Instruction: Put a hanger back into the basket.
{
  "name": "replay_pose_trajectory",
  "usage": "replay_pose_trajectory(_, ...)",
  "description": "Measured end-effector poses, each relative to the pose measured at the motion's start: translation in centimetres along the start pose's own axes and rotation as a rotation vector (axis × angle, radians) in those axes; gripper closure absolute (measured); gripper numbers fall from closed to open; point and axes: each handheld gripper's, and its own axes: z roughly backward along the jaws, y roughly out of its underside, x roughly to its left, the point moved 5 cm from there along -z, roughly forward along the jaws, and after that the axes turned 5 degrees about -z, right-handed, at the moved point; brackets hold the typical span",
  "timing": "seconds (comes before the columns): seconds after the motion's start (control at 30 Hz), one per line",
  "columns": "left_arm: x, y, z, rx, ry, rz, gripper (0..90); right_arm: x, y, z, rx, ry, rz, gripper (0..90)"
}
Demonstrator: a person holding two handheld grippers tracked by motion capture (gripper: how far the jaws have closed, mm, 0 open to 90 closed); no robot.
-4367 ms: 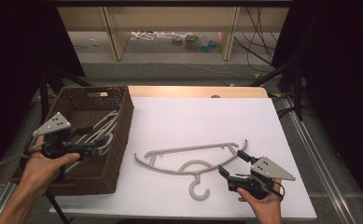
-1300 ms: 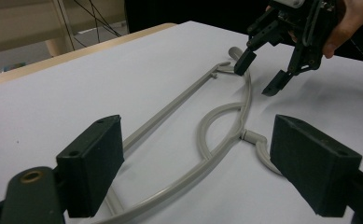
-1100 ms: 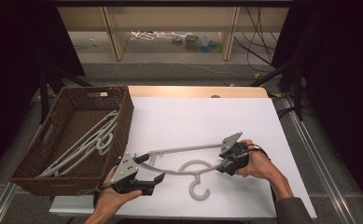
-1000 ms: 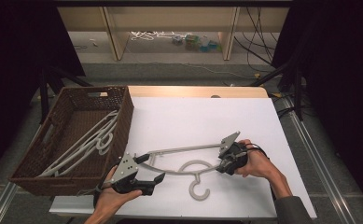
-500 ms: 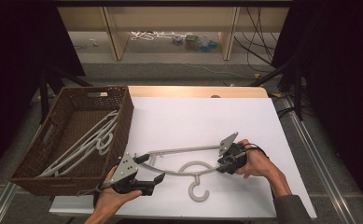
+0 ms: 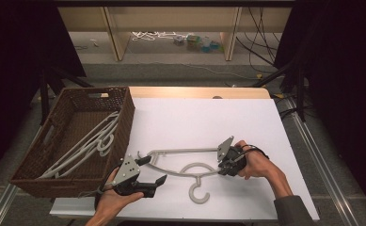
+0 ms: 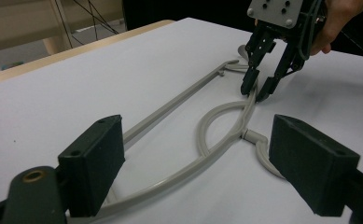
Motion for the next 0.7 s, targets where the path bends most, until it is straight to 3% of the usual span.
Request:
replay_pose_trajectory(0.47,0.0,0.0,-0.2,-0.003,0.005,0.004,18.3,0.3,0.0,0.1,-0.007,-0.020,0.032,81.8)
replay_pose_trajectory(0.63,0.3,-0.1,-0.7,0.004,0.004,-0.025,20.1,0.4,0.1,0.3,-0.010,-0.033,0.030,81.8)
replay_pose_trajectory(0.7,0.4,-0.3,-1.1,0.018,-0.002,-0.057,21.2,0.5,0.2,0.4,-0.014,-0.040,0.043,81.8)
